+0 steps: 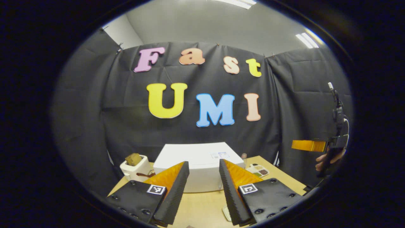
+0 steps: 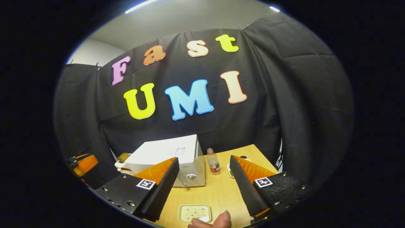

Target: Open the microwave oven with the left hand, put the food in, and close the microwave oven.

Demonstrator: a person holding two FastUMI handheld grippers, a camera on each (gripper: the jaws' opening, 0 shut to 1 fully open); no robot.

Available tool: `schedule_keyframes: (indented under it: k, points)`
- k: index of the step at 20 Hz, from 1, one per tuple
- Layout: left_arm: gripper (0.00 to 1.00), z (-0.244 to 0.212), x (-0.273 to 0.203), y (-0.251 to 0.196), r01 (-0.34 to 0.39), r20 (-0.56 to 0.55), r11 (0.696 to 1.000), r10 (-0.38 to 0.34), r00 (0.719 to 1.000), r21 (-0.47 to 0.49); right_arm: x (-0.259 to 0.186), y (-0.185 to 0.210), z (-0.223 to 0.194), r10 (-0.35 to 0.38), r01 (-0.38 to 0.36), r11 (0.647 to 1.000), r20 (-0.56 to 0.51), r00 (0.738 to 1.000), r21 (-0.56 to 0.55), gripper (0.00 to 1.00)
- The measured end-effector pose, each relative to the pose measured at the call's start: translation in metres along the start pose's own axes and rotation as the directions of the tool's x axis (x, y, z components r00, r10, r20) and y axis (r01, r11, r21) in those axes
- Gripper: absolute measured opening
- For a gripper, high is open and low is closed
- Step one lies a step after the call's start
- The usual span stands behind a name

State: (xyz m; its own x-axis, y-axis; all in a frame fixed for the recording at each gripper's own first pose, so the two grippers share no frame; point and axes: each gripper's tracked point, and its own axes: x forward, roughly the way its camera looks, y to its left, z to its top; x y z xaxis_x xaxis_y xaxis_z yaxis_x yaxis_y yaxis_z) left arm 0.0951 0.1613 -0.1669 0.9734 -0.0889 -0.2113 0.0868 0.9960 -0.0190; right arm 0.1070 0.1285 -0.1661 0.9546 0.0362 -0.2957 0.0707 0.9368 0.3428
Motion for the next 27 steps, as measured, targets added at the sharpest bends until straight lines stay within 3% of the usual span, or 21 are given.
schedule_keyframes:
  k: [3, 5, 8, 9, 10, 11, 13, 17, 20, 27]
  points:
    - [0.70, 0.054, -0.026, 0.020, -0.065, 0.055, 0.998, 0.065, 0.996, 0.000, -0.006, -0.001, 0.037, -0.051, 0.055, 0.996, 0.046, 0.998, -0.077, 0.98]
    - [0.68, 0.078, -0.038, 0.026, -0.101, 0.065, 0.995, 0.102, 0.993, -0.018, -0.015, 0.017, 0.062, -0.028, 0.033, 0.996, 0.063, 0.998, -0.085, 0.98]
    - [0.69, 0.112, -0.053, 0.021, -0.096, 0.102, 0.993, 0.103, 0.989, -0.072, -0.029, 0.032, 0.098, -0.005, 0.015, 0.997, 0.131, 0.991, -0.076, 0.98]
    - [0.70, 0.118, -0.058, 0.024, -0.106, 0.103, 0.991, 0.114, 0.988, -0.078, -0.033, 0.035, 0.107, -0.005, 0.019, 0.996, 0.149, 0.989, -0.091, 0.93]
    - [0.71, 0.128, -0.062, 0.026, -0.116, 0.112, 0.990, 0.125, 0.986, -0.077, -0.037, 0.040, 0.115, -0.001, 0.019, 0.994, 0.168, 0.986, -0.110, 0.98]
    - [0.72, 0.139, -0.067, 0.026, -0.125, 0.133, 0.990, 0.134, 0.982, -0.070, -0.041, 0.046, 0.125, 0.009, 0.016, 0.991, 0.189, 0.982, -0.129, 0.93]
    - [0.74, 0.158, -0.080, 0.028, -0.155, 0.184, 0.987, 0.159, 0.970, -0.039, -0.043, 0.061, 0.140, 0.035, -0.002, 0.989, 0.216, 0.976, -0.151, 0.98]
    - [0.77, 0.163, -0.093, 0.021, -0.166, 0.212, 0.986, 0.167, 0.963, -0.024, -0.038, 0.089, 0.149, 0.084, -0.050, 0.987, 0.221, 0.972, -0.155, 0.98]
    - [0.87, 0.164, -0.095, 0.025, -0.187, 0.219, 0.982, 0.183, 0.958, -0.005, -0.036, 0.105, 0.155, 0.116, -0.062, 0.975, 0.253, 0.960, -0.215, 0.98]
    - [0.87, 0.154, -0.086, 0.027, -0.184, 0.215, 0.982, 0.187, 0.959, -0.035, -0.037, 0.115, 0.152, 0.141, -0.052, 0.949, 0.270, 0.953, -0.311, 0.98]
